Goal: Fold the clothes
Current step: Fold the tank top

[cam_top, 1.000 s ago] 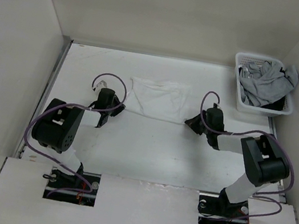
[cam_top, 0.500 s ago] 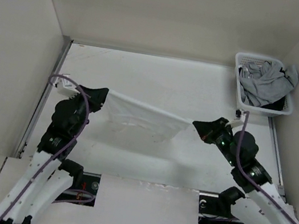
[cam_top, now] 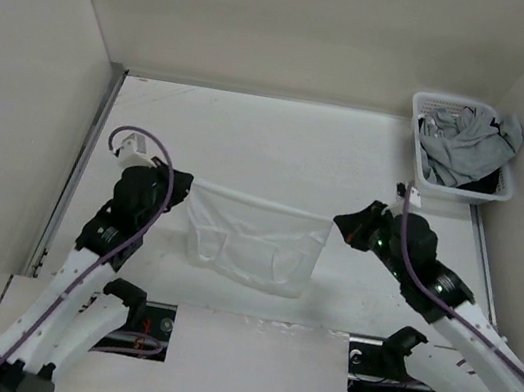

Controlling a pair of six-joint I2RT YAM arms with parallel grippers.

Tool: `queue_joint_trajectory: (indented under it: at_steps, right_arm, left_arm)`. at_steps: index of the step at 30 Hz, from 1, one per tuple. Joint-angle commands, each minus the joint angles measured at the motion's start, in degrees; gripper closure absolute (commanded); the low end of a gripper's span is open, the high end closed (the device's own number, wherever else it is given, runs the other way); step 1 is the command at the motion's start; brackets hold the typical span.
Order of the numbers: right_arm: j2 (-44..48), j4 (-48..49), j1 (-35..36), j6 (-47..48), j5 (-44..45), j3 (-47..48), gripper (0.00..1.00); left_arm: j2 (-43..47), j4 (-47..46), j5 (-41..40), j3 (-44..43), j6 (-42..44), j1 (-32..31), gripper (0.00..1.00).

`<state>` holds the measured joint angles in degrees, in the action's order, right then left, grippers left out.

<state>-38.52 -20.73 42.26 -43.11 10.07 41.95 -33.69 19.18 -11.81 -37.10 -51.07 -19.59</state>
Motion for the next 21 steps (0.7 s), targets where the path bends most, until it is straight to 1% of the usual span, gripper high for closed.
queue_joint_trajectory:
  at_steps: [1,2,3,4,6,9,12,14,16,18,21]
  right_arm:
    - [-9.78,9.8,-8.35,3.47,-6.09,-0.82,1.0]
    - [-13.82,12.44,-10.9,3.91,-7.76,-0.21,0.99]
    - [-18.21,15.34,-12.84,4.17,-9.43,0.66,0.99]
    - [-22.87,17.72,-14.25,4.7,-10.75,1.98,0.99]
    - [-32.09,21.33,-17.59,5.58,-12.87,5.4,0.99]
    - [-44.5,23.98,-22.16,5.67,-16.38,11.73,0.99]
    - [-52.78,25.3,-24.9,5.41,-18.06,16.57,1.0]
    - [-54.9,26.0,-25.87,4.88,-18.06,17.46,1.0]
    - [-54.91,27.14,-26.13,4.09,-18.5,16.67,1.0]
    - [-53.07,28.11,-25.87,4.0,-18.59,14.4,1.0]
    - [-47.72,30.13,-25.7,3.48,-17.8,7.99,1.0]
  left_arm:
    - [-10.13,-8.16,0.29,1.33,1.94,1.44,0.99]
    - [-15.56,-12.11,0.74,0.46,2.2,1.8,0.99]
    - [-19.09,-14.5,0.91,-0.24,2.38,2.06,0.99]
    - [-25.22,-18.44,1.0,-1.9,2.55,2.5,0.99]
    - [-33.5,-22.32,1.18,-5.33,2.64,3.29,0.99]
    - [-46.94,-26.81,1.44,-12.18,2.29,4.6,0.99]
    - [-54.7,-28.23,1.62,-17.2,2.2,5.49,0.99]
    - [-57.27,-28.67,2.23,-18.79,2.2,6.45,0.99]
    - [-57.28,-29.9,2.76,-17.93,2.03,6.72,0.99]
    - [-54.65,-31.65,3.72,-14.34,1.68,6.63,0.99]
    - [-47.46,-34.81,4.17,-5.38,0.89,6.11,0.99]
